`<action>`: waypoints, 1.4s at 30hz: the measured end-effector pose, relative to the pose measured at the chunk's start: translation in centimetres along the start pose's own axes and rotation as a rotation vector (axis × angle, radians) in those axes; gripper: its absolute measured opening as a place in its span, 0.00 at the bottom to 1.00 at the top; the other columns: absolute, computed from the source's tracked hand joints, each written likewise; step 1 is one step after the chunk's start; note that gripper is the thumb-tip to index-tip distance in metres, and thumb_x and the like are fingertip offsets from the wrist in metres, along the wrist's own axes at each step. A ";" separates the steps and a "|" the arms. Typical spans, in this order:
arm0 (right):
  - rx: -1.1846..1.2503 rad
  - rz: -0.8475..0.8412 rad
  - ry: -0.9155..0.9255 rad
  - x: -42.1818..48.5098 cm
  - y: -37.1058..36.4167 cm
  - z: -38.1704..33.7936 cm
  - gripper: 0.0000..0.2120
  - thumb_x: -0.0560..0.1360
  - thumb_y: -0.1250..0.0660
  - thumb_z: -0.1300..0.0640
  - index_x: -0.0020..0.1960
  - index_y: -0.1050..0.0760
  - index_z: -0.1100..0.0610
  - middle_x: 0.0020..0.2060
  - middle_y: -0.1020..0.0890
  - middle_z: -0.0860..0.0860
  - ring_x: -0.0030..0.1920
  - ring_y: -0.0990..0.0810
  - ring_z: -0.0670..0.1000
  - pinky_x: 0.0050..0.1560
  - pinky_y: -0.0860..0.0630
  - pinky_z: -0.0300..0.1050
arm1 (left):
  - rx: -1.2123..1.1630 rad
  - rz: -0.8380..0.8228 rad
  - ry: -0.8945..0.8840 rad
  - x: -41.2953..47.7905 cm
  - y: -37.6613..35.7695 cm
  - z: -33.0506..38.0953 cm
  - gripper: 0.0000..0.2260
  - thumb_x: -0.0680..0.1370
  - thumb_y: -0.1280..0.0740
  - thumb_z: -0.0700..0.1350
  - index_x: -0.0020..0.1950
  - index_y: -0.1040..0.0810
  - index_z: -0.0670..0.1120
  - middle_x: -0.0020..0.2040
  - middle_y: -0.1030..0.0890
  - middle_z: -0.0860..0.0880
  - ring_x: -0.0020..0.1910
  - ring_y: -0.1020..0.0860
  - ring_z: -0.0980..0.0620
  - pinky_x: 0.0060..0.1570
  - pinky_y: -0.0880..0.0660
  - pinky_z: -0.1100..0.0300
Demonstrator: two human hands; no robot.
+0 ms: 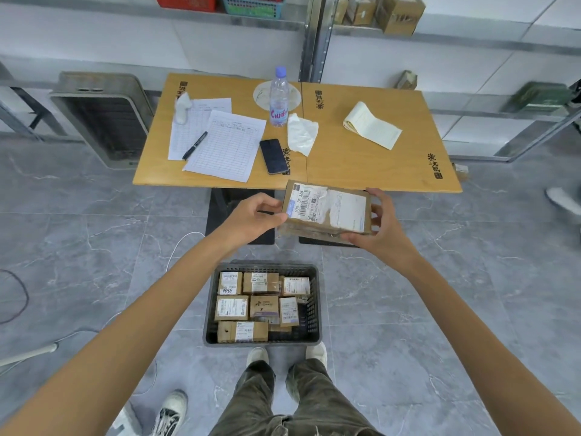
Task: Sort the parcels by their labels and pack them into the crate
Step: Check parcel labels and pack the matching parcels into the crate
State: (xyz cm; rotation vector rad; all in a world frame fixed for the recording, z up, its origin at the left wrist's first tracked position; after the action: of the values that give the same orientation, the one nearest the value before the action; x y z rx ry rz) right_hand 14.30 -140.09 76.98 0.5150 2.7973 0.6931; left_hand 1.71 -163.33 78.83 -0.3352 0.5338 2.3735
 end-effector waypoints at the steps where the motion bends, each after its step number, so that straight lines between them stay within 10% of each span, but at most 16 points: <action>1: 0.006 0.010 0.005 0.0 0.1 -0.1 0.45 0.62 0.20 0.52 0.69 0.44 0.41 0.57 0.27 0.46 0.52 0.24 0.42 0.46 0.26 0.35 | -0.007 0.012 -0.008 0.0 0.1 0.1 0.11 0.75 0.31 0.46 0.57 0.25 0.47 0.58 0.21 0.50 0.54 0.21 0.53 0.62 0.27 0.50; 15: 0.044 0.054 -0.044 -1.3 0.9 0.1 0.42 0.62 0.20 0.52 0.67 0.42 0.44 0.54 0.27 0.40 0.54 0.24 0.41 0.50 0.25 0.40 | 0.028 0.052 -0.162 0.2 0.2 1.7 0.07 0.72 0.28 0.46 0.40 0.25 0.48 0.49 0.18 0.46 0.48 0.21 0.52 0.49 0.25 0.61; 25: 0.035 0.003 -0.055 -1.7 0.5 0.9 0.42 0.64 0.21 0.55 0.69 0.43 0.48 0.54 0.26 0.43 0.53 0.24 0.42 0.51 0.23 0.42 | 0.059 0.076 -0.130 -0.2 -0.1 1.0 0.07 0.71 0.26 0.44 0.36 0.23 0.49 0.48 0.16 0.45 0.52 0.20 0.44 0.58 0.25 0.45; 30: 0.024 -0.058 -0.078 -1.5 -0.2 1.6 0.42 0.66 0.22 0.56 0.70 0.45 0.48 0.59 0.27 0.50 0.55 0.25 0.44 0.52 0.24 0.42 | 0.058 0.060 -0.082 -0.1 -0.4 -0.4 0.06 0.71 0.27 0.45 0.37 0.22 0.48 0.48 0.17 0.44 0.52 0.20 0.46 0.57 0.24 0.52; 36: -0.048 -0.215 -0.103 -0.5 -1.4 2.8 0.42 0.67 0.23 0.56 0.71 0.45 0.45 0.56 0.33 0.32 0.58 0.29 0.42 0.52 0.26 0.36 | 0.013 0.026 -0.046 1.3 -0.8 -2.4 0.08 0.72 0.27 0.43 0.47 0.23 0.46 0.48 0.18 0.50 0.48 0.20 0.54 0.50 0.26 0.61; 42: -0.337 -0.294 -0.106 1.1 -4.7 7.5 0.40 0.63 0.21 0.52 0.67 0.42 0.51 0.58 0.34 0.46 0.56 0.33 0.44 0.49 0.32 0.35 | 0.061 -0.074 0.073 4.0 -2.4 -7.5 0.20 0.71 0.27 0.42 0.60 0.28 0.50 0.49 0.20 0.53 0.50 0.21 0.55 0.47 0.26 0.64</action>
State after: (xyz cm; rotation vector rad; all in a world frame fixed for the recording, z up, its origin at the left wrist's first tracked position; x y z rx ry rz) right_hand 14.05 -140.47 68.12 0.0732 2.5079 1.0056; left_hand 1.05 -162.89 70.09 -0.4088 0.6164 2.2759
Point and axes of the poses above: each hand's wrist, its own x-axis towards the middle knuckle, its own y-axis out of the back of the hand, z = x × y, the point moved 2 cm from there along x, towards the middle knuckle
